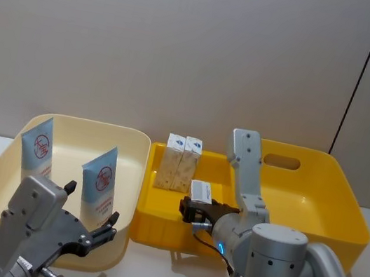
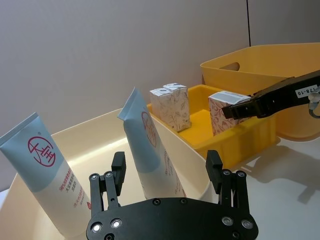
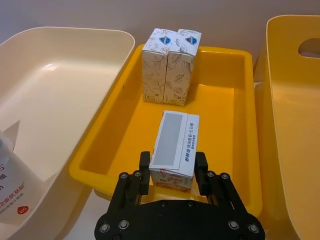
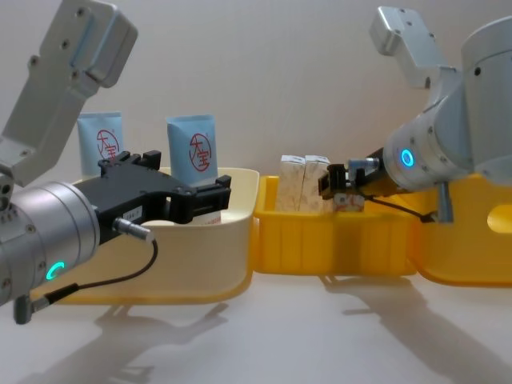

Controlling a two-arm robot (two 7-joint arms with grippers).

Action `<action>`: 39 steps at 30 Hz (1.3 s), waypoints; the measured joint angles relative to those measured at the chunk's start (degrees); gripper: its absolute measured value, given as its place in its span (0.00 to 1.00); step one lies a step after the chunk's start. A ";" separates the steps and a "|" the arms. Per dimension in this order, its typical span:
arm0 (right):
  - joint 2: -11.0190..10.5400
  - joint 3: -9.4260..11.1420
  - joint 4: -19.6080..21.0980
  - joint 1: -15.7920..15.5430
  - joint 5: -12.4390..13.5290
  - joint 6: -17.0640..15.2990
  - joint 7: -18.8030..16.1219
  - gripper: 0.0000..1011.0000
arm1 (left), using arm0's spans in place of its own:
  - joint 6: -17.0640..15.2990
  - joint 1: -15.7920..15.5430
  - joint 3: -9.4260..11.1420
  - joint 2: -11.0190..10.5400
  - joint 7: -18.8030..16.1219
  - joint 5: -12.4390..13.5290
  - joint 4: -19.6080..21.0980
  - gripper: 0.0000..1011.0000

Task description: Bimanual collaborative sorting of washing and personal care products

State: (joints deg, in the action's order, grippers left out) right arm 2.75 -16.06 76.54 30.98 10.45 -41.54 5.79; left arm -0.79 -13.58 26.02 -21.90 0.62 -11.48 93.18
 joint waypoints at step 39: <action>-2.20 -2.06 5.26 0.88 -2.56 7.12 -3.36 0.44 | 0.00 0.00 0.00 0.00 0.00 0.00 0.00 0.99</action>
State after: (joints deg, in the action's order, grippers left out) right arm 0.55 -18.12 81.80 31.87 7.88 -34.42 2.43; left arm -0.79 -13.59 26.03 -21.89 0.63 -11.48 93.18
